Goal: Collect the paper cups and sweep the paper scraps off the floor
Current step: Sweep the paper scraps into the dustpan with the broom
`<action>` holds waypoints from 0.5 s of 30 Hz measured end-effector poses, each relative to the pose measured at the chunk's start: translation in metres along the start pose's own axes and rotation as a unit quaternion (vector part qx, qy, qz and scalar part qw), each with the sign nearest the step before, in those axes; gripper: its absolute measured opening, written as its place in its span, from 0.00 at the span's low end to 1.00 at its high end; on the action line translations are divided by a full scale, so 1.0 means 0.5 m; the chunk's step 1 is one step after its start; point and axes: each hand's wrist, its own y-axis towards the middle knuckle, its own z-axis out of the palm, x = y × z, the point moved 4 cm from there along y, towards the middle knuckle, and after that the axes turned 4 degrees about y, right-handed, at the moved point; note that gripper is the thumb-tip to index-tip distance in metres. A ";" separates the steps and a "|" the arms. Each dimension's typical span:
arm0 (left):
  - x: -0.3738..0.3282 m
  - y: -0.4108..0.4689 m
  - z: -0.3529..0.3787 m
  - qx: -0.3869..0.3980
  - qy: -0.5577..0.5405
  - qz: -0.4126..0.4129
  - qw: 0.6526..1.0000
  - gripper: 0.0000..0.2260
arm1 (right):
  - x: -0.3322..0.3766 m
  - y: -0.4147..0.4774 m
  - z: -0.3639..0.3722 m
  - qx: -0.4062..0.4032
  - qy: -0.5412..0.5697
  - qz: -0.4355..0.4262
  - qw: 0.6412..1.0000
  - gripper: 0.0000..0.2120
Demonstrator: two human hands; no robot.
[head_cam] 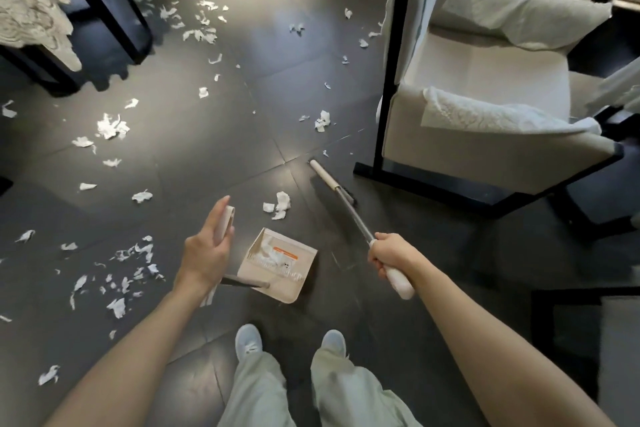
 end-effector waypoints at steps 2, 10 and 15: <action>0.018 0.010 -0.013 0.001 -0.003 0.000 1.000 0.22 | -0.009 0.001 -0.006 -0.029 -0.001 0.005 1.000 0.29; 0.101 0.068 -0.061 0.026 -0.025 0.015 0.999 0.22 | -0.015 -0.026 0.012 -0.108 -0.016 0.084 0.990 0.06; 0.169 0.105 -0.112 0.039 -0.033 0.024 0.998 0.22 | 0.075 -0.007 0.166 -0.054 0.090 0.089 0.990 0.12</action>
